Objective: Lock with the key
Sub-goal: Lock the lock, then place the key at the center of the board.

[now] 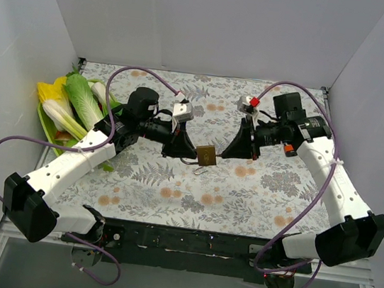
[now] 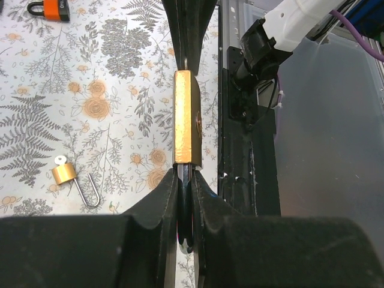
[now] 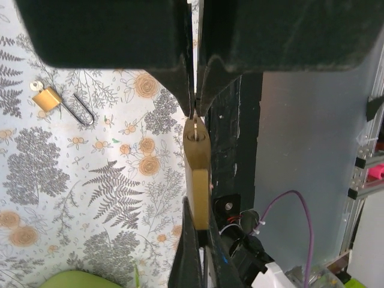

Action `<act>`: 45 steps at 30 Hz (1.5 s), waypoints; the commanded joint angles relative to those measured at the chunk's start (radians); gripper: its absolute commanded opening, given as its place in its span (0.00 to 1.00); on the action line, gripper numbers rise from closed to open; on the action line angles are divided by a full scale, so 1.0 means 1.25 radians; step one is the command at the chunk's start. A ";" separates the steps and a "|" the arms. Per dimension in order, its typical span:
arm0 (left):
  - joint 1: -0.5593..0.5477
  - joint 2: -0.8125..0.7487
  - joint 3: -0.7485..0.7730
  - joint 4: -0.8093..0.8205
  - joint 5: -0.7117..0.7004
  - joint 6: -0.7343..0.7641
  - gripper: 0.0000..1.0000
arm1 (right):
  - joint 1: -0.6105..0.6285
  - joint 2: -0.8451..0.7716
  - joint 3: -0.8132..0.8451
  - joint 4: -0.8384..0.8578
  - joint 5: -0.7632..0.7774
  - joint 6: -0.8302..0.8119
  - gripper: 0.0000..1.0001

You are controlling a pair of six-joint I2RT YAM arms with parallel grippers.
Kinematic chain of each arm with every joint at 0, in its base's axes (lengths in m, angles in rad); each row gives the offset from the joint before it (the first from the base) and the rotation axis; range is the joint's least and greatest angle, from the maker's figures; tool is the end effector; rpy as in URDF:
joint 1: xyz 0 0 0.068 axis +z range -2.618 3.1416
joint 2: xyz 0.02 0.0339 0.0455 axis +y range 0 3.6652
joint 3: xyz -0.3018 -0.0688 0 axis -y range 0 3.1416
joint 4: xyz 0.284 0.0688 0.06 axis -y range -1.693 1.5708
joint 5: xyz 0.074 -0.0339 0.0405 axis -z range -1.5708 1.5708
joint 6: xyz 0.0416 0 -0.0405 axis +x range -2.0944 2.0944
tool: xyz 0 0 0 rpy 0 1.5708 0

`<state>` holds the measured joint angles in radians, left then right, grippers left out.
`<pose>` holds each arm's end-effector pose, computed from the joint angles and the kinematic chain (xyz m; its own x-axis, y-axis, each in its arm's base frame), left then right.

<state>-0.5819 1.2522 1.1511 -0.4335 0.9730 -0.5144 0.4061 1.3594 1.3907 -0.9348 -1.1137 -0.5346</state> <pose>0.2300 -0.1925 0.3815 -0.8151 0.2048 -0.5419 0.5772 0.2068 -0.7900 0.2570 0.1511 0.4049 -0.2722 -0.3618 -0.8916 -0.9567 0.0020 0.2912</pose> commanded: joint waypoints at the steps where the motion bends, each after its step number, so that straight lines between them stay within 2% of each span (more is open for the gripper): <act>1: 0.034 -0.051 -0.010 0.029 0.028 0.037 0.00 | -0.071 0.018 0.043 -0.122 -0.043 -0.072 0.01; 7: 0.050 -0.045 0.002 0.006 0.039 0.100 0.00 | -0.185 0.024 0.052 -0.297 -0.059 -0.245 0.01; 10: 0.051 -0.038 0.000 0.004 0.038 0.106 0.00 | -0.261 0.011 0.046 -0.297 -0.027 -0.262 0.01; 15: 0.051 -0.037 -0.014 0.019 0.027 0.094 0.00 | -0.491 0.030 -0.014 -0.298 0.033 -0.309 0.01; 19: 0.051 -0.031 -0.024 0.049 0.018 0.072 0.00 | -0.651 0.079 -0.040 -0.286 0.093 -0.348 0.01; 22: 0.050 -0.030 -0.036 0.074 0.012 0.059 0.00 | -0.818 0.119 -0.077 -0.205 0.130 -0.282 0.01; 25: 0.051 -0.029 -0.051 0.098 0.006 0.043 0.00 | -0.914 0.141 -0.133 -0.107 0.185 -0.215 0.01; 27: 0.050 -0.027 -0.057 0.106 0.006 0.035 0.00 | -0.940 0.149 -0.163 -0.066 0.243 -0.190 0.01; 31: 0.050 -0.018 -0.068 0.128 0.003 0.025 0.00 | -0.958 0.153 -0.254 0.098 0.313 -0.140 0.01; 35: 0.050 -0.011 -0.073 0.139 0.000 0.015 0.00 | -0.957 0.189 -0.302 0.236 0.325 -0.061 0.01; 39: 0.051 -0.019 -0.088 0.146 -0.004 0.014 0.00 | -0.957 0.216 -0.336 0.312 0.342 -0.018 0.01; 45: 0.051 -0.024 -0.110 0.158 -0.003 0.008 0.00 | -0.927 0.185 -0.414 0.446 0.364 0.040 0.01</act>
<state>-0.5198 1.2591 1.0103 -0.3130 0.9295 -0.4953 -0.7765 1.6238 0.9184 -0.5446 -0.6773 -0.5674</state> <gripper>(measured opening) 0.078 0.023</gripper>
